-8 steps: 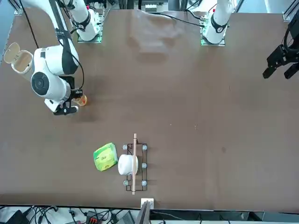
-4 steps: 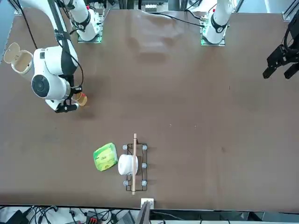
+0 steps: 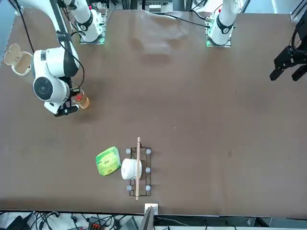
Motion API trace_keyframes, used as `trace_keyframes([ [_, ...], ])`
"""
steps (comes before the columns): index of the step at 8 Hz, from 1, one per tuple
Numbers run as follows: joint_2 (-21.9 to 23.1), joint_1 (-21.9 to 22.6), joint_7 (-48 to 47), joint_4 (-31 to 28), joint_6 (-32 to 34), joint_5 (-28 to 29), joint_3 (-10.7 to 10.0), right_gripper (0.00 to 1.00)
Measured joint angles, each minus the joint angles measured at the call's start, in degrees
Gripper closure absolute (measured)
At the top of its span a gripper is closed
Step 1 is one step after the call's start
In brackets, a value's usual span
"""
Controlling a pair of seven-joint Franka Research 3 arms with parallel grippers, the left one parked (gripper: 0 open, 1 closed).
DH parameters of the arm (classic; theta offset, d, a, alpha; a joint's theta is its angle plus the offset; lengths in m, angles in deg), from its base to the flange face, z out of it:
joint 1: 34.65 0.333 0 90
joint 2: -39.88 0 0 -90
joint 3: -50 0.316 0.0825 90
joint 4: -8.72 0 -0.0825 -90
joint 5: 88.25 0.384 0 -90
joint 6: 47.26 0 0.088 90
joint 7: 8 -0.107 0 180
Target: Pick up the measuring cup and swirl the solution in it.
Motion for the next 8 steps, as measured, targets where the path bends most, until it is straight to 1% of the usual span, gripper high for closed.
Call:
trace_keyframes([
  [1, 0.00, -0.10, -0.22, 0.01, -1.58, 0.63, -0.05, 0.98],
  [4, 0.03, -0.52, -2.30, 0.06, -3.69, 7.67, -0.08, 0.98],
  [6, 0.09, -0.53, -2.75, -0.14, -3.06, 9.11, -0.08, 0.98],
  [8, 0.16, -0.53, -1.11, -1.16, -1.72, 9.16, -0.07, 0.98],
])
